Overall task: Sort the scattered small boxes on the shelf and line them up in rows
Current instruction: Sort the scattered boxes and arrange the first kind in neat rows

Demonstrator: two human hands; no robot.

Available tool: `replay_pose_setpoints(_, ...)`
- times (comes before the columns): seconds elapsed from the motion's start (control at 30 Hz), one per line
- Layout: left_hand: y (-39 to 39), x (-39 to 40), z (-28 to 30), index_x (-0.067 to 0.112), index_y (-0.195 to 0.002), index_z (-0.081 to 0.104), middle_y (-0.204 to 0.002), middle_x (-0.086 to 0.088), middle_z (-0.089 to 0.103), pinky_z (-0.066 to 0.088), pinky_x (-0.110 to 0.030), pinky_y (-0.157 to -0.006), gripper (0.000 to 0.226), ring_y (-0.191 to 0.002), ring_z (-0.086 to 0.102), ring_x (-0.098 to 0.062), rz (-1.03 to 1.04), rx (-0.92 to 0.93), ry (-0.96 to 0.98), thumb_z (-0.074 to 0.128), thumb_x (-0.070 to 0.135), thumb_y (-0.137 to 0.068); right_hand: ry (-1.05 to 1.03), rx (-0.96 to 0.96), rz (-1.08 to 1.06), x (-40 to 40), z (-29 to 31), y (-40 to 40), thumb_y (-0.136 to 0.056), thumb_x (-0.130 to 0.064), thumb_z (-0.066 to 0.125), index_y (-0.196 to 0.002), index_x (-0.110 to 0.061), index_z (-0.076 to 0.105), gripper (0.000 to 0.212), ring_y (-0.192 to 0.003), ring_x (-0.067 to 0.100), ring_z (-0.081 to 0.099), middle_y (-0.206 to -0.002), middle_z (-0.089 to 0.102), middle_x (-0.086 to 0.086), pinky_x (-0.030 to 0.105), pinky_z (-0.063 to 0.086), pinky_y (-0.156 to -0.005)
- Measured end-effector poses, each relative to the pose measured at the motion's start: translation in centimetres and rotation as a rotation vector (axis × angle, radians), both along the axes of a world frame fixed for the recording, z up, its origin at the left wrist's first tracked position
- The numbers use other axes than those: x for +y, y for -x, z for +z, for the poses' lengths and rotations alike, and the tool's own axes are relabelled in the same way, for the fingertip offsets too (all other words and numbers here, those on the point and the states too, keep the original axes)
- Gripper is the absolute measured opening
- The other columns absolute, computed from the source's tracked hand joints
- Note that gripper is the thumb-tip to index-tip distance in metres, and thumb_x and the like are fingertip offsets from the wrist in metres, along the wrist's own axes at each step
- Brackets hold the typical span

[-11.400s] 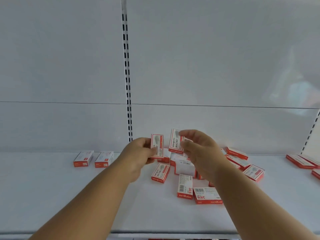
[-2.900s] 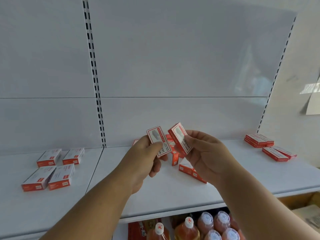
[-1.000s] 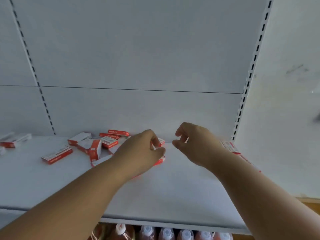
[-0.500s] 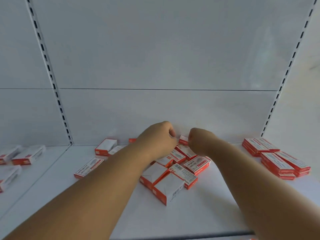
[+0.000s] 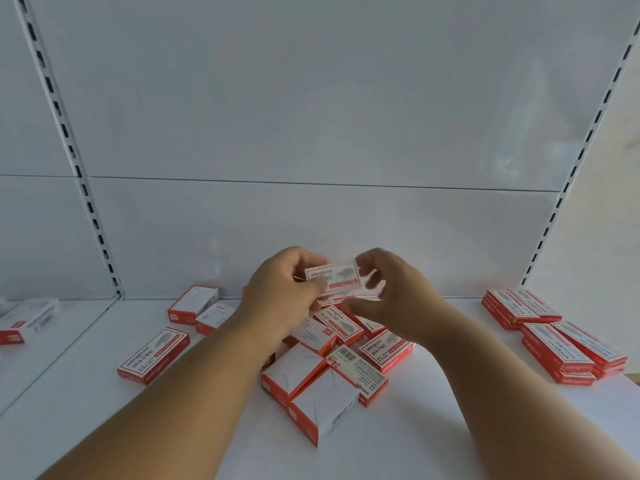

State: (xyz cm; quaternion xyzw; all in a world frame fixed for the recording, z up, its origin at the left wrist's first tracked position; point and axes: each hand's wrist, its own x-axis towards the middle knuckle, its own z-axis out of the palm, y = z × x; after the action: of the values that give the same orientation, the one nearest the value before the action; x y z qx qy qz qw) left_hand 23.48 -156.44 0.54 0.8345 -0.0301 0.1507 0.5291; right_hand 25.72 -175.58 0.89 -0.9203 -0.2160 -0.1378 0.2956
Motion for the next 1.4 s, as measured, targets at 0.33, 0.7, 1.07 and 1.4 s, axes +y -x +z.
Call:
replay_pose_setpoints(0.33, 0.8, 0.5, -0.2, 0.05, -0.109, 0.051, -0.108, 0.022, 0.063, 0.057, -0.02, -0.051, 0.024, -0.079, 0.074, -0.013, 0.016, -0.018, 0.07, 0.063, 0.037, -0.092, 0.296, 0.432, -0.271, 0.1, -0.7, -0.6, -0.085, -0.039, 0.065, -0.094, -0.022, 0.057, 0.02, -0.073, 0.012, 0.068, -0.085, 0.068, -0.006, 0.032, 0.061, -0.066)
replay_pose_setpoints(0.7, 1.8, -0.1, 0.3, 0.045, -0.094, 0.054, -0.092, 0.03, 0.062, 0.048, -0.009, -0.045, 0.013, -0.073, 0.066, 0.012, 0.065, -0.174, 0.151, 0.066, 0.041, -0.09, -1.049, 0.54, 0.1, 0.5, 0.8, 1.3, -0.092, -0.004, 0.061, -0.113, -0.006, 0.062, 0.02, -0.098, 0.032, 0.071, -0.103, 0.073, 0.011, 0.044, 0.059, -0.084)
replay_pose_setpoints(1.07, 3.6, -1.5, 1.0, 0.039, -0.096, 0.055, -0.097, 0.017, 0.07, 0.055, -0.018, -0.048, 0.008, -0.064, 0.072, -0.001, -0.015, -0.109, 0.205, 0.062, 0.039, -0.093, -1.246, 0.687, 0.129, 0.2, 1.8, 4.9, -0.1, -0.046, 0.032, -0.11, -0.006, 0.061, 0.051, -0.06, 0.017, 0.043, -0.075, 0.05, 0.008, 0.03, 0.032, -0.054)
replay_pose_setpoints(1.4, 4.5, -4.1, 1.1, 0.039, -0.096, 0.057, -0.098, 0.013, 0.07, 0.06, -0.024, -0.056, 0.017, -0.07, 0.074, -0.009, -0.198, 0.046, 0.06, 0.067, 0.026, -0.092, -0.977, 0.342, -0.128, -4.2, 0.9, 8.9, -0.096, -0.011, 0.059, -0.103, -0.011, 0.068, 0.012, -0.076, 0.022, 0.072, -0.085, 0.076, 0.002, 0.029, 0.057, -0.069)
